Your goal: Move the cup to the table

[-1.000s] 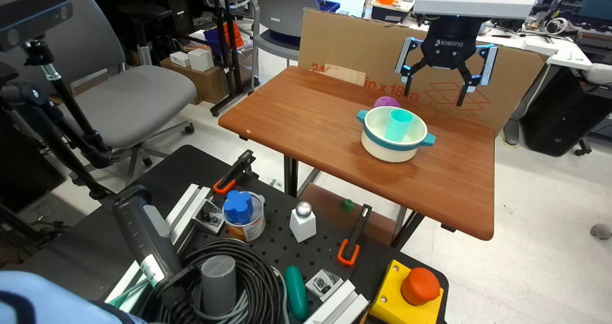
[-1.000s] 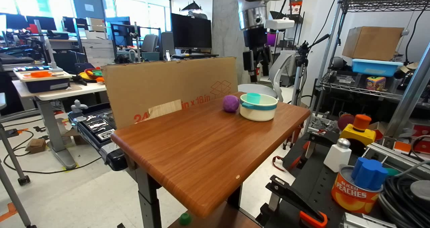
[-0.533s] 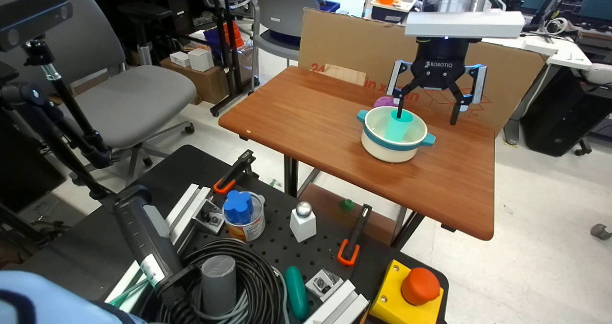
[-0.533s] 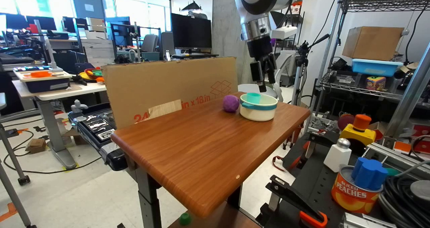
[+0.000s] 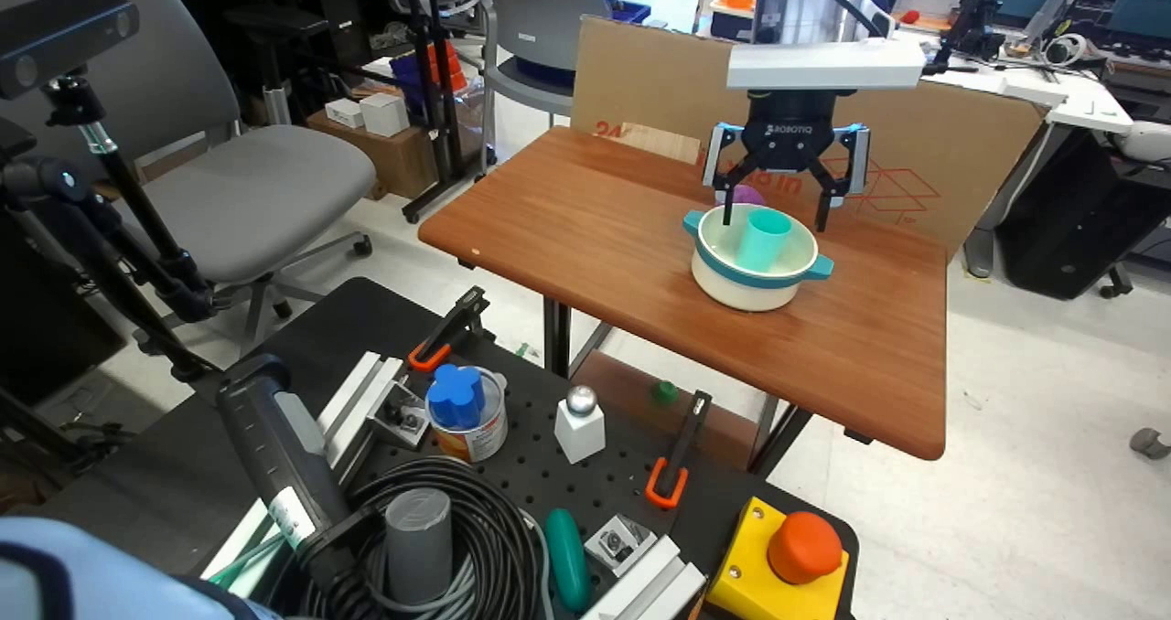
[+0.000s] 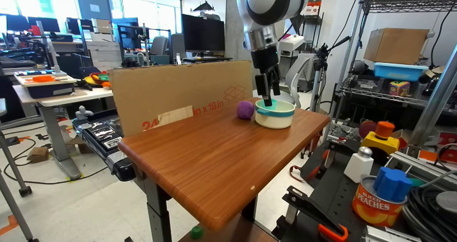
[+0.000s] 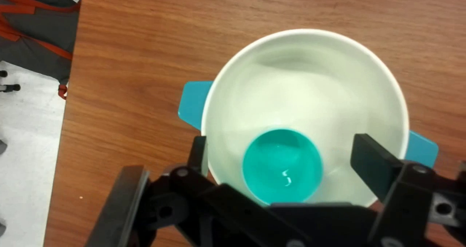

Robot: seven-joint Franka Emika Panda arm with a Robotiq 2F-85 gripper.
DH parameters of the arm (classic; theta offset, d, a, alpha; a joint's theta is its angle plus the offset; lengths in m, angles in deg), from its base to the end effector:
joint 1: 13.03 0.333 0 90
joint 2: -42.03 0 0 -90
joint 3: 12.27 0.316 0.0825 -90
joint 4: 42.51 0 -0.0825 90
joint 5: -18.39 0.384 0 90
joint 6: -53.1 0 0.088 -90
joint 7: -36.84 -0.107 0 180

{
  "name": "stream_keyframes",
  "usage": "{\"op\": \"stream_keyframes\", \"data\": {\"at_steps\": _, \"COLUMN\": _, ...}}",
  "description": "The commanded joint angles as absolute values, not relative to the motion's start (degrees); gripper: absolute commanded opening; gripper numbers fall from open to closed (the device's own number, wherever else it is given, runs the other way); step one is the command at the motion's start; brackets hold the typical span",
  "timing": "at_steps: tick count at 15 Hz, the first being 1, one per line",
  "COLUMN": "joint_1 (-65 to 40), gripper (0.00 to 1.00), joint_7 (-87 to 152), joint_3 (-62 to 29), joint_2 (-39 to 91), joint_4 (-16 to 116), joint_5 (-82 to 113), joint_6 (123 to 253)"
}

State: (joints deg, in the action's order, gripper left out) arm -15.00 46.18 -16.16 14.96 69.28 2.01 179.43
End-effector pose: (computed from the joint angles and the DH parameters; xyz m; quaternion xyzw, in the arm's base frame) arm 0.5920 -0.0695 0.2202 0.9784 0.1281 -0.1236 0.1051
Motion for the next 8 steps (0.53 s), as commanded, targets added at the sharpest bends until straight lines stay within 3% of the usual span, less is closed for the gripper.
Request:
{"op": "stream_keyframes", "data": {"at_steps": 1, "joint_1": -14.5, "gripper": 1.00, "joint_7": 45.8, "joint_3": -15.8, "joint_2": 14.2, "joint_4": 69.4, "joint_5": 1.0, "joint_6": 180.1}}
{"op": "stream_keyframes", "data": {"at_steps": 3, "joint_1": -14.2, "gripper": 1.00, "joint_7": 45.6, "joint_3": -16.1, "joint_2": 13.4, "joint_4": 68.7, "joint_5": 0.8, "joint_6": 179.9}}
{"op": "stream_keyframes", "data": {"at_steps": 4, "joint_1": -14.3, "gripper": 0.75, "joint_7": 45.5, "joint_3": -16.1, "joint_2": 13.1, "joint_4": 68.3, "joint_5": 1.0, "joint_6": 179.7}}
{"op": "stream_keyframes", "data": {"at_steps": 5, "joint_1": -14.3, "gripper": 0.74, "joint_7": 45.4, "joint_3": -16.0, "joint_2": 12.7, "joint_4": 67.6, "joint_5": 1.5, "joint_6": 179.3}}
{"op": "stream_keyframes", "data": {"at_steps": 8, "joint_1": -14.1, "gripper": 0.50, "joint_7": 45.0, "joint_3": -15.9, "joint_2": 11.9, "joint_4": 66.6, "joint_5": 1.6, "joint_6": 178.9}}
